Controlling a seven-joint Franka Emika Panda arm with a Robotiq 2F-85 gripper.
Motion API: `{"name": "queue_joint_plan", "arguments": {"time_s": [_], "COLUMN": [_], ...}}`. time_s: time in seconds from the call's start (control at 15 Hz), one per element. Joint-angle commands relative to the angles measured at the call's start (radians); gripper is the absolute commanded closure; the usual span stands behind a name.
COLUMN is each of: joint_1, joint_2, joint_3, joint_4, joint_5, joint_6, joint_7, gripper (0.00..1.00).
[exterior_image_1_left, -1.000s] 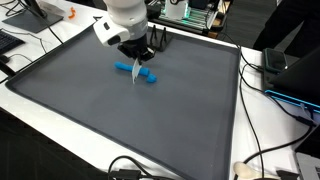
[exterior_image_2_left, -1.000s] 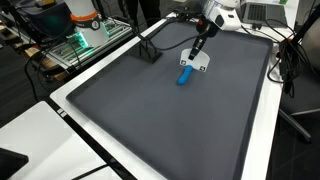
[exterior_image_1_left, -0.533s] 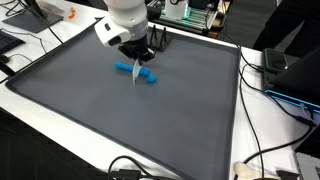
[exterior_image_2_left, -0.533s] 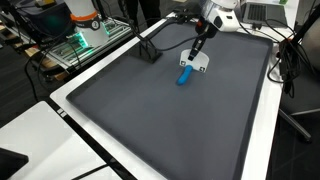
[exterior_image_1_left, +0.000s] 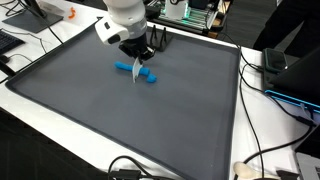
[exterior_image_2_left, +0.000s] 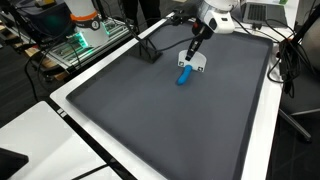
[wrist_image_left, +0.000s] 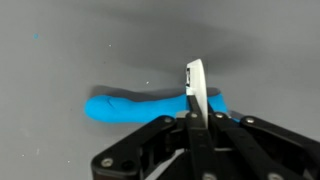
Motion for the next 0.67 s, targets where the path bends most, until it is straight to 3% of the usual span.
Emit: {"name": "queue_joint_plan", "arguments": {"time_s": [0.0, 0.6], "joint_1": [-0.015, -0.011], "joint_2": [-0.019, -0.052], "joint_3": [0.004, 0.006], "joint_4": [-0.090, -0.104], "joint_5": [0.028, 0.025], "joint_6": [0.020, -0.006], "joint_7": [-0.020, -0.025], "gripper": [0.99, 0.99]}}
